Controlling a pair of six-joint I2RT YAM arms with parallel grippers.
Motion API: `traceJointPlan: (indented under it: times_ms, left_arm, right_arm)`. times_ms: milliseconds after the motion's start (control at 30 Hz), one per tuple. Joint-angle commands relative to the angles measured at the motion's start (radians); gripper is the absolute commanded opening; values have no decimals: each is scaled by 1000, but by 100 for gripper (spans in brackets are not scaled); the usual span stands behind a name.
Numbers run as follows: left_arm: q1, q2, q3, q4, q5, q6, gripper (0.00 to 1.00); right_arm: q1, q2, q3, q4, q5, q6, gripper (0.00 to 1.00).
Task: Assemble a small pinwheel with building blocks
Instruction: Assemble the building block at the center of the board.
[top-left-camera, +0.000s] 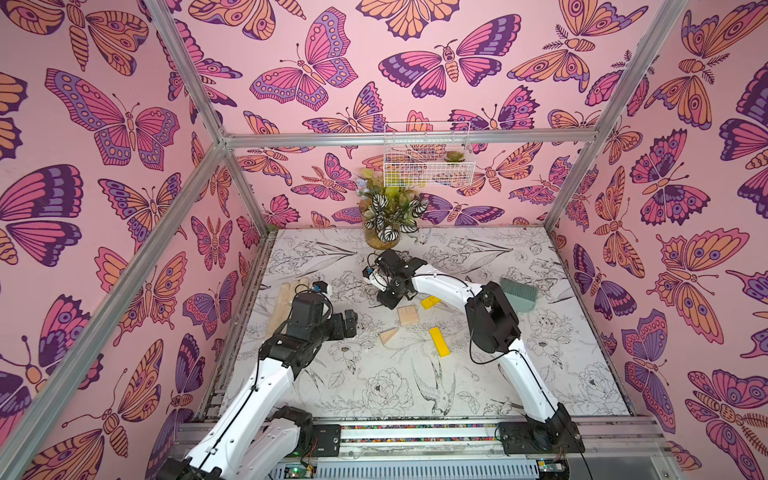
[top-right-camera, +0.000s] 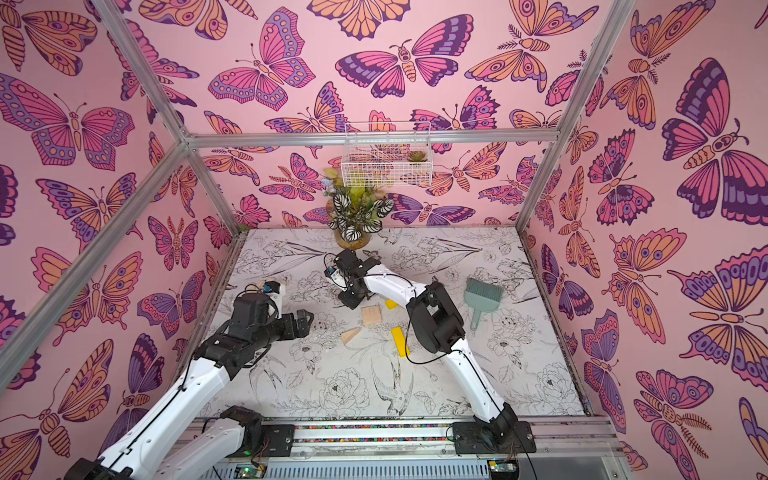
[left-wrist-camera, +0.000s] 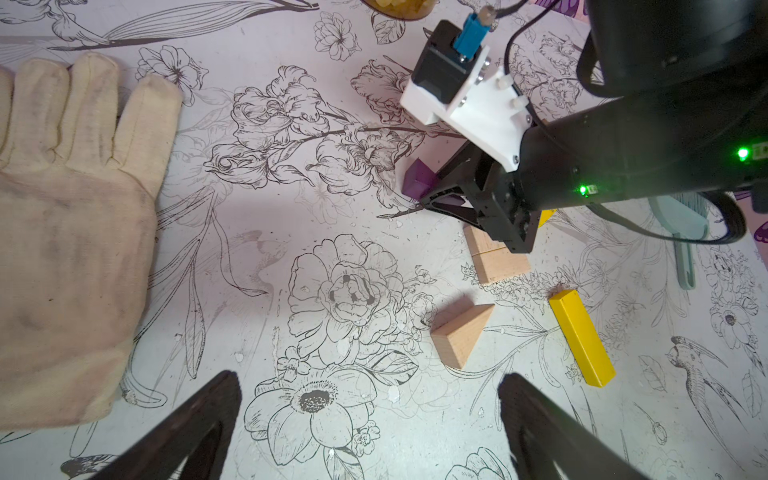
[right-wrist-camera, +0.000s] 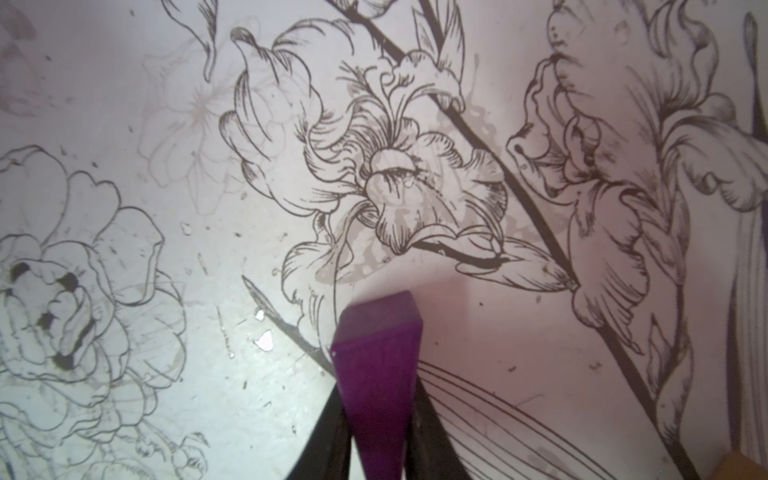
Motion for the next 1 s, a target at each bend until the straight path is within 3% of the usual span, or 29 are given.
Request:
traceJointPlan:
  times_ms: [0,233,467,967]
  left_arm:
    - [7,-13,-21,8,20,-9,100]
    - [7,-15,-19,7,26,-15,100]
    - [7,-13,-20,7,34,-27,100]
    - [7,-15,-23,8,52,-41,100]
  right_arm:
    - [3,26,14,-8,-5,16,28]
    - [2,7,-7,-17,21,7,28]
    - [2,-18,-34,-9,25,13,18]
    - [3,-79,-130,31,33,50,16]
